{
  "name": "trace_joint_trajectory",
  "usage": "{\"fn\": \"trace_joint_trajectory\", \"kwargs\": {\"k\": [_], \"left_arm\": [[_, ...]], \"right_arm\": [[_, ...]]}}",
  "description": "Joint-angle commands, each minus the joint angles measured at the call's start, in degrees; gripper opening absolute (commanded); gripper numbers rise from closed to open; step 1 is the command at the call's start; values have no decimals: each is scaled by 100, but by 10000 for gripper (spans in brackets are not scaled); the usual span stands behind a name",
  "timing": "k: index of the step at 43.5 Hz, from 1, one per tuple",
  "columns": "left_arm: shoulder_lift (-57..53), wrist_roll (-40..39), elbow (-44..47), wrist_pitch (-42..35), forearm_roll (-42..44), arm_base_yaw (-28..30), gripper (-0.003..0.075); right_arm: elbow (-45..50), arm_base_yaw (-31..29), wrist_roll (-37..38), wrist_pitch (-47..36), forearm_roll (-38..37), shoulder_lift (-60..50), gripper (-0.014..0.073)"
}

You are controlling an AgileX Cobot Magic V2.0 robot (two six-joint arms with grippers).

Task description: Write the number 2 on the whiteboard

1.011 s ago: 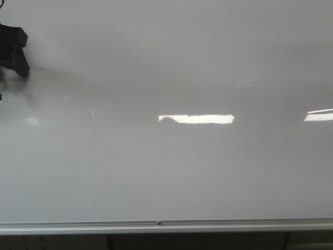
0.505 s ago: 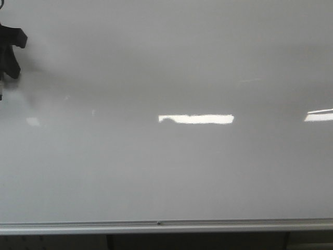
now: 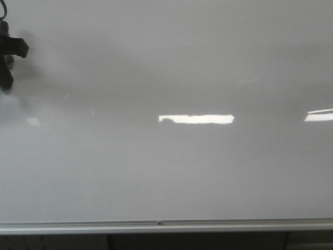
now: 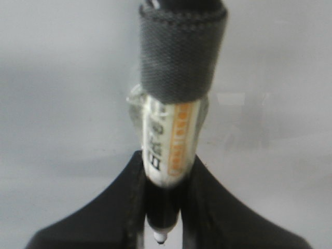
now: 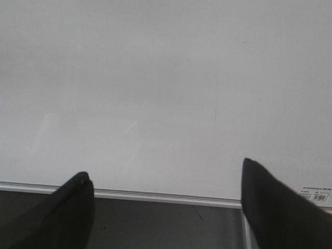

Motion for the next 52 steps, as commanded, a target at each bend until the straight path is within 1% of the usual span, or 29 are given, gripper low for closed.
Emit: {"fn": "trace_joint_trajectory", "kwargs": {"k": [1, 5, 8, 12, 13, 17, 19, 21, 24, 27, 30, 34, 37, 45, 52], "left_arm": [[-204, 5, -186, -181, 34, -27, 2], [-318, 190, -212, 190, 98, -27, -20], [-479, 771, -281, 652, 98, -27, -20], [-786, 1629, -452, 1526, 58, -66, -20], [-863, 1720, -502, 1728, 17, -76, -20], [-1153, 2480, -712, 2571, -372, -89, -20], [-1286, 3015, -824, 3062, -809, -89, -20], [-1415, 3619, -902, 3424, -1168, -89, -20], [-1579, 4336, -1059, 4081, -1945, -89, -20], [-1669, 4687, -1225, 4572, -2551, -99, -20], [-1696, 4896, -1394, 4903, -2752, -201, -20], [-1696, 4937, -1547, 5008, -2678, -495, -20], [-1696, 4960, -1592, 4980, -2548, -857, -20], [-1674, 4972, -1595, 4956, -2193, -2036, -20], [-1587, 4972, -1595, 4947, -2036, -2882, -20]], "right_arm": [[-211, 5, -51, -347, -42, 27, 602], [-211, 5, -51, -304, -42, 27, 602], [-224, 5, -51, -217, -29, 27, 602], [-303, 5, -56, -11, 88, 27, 602], [-338, 5, -56, 57, 114, 27, 602], [-524, 5, -62, 360, 216, 165, 601], [-691, 5, -157, 623, 291, 243, 592], [-819, 19, -290, 818, 441, 348, 584], [-1101, 84, -727, 1224, 849, 575, 562], [-1381, 226, -1334, 1594, 1272, 810, 541], [-1643, 420, -1919, 1889, 1694, 1079, 526], [-1940, 736, -2541, 2156, 2161, 1432, 519], [-2181, 1032, -2982, 2335, 2370, 1686, 519], [-2700, 1862, -3932, 2601, 2434, 2228, 519], [-3077, 2488, -4526, 2880, 2621, 2610, 519]]}}
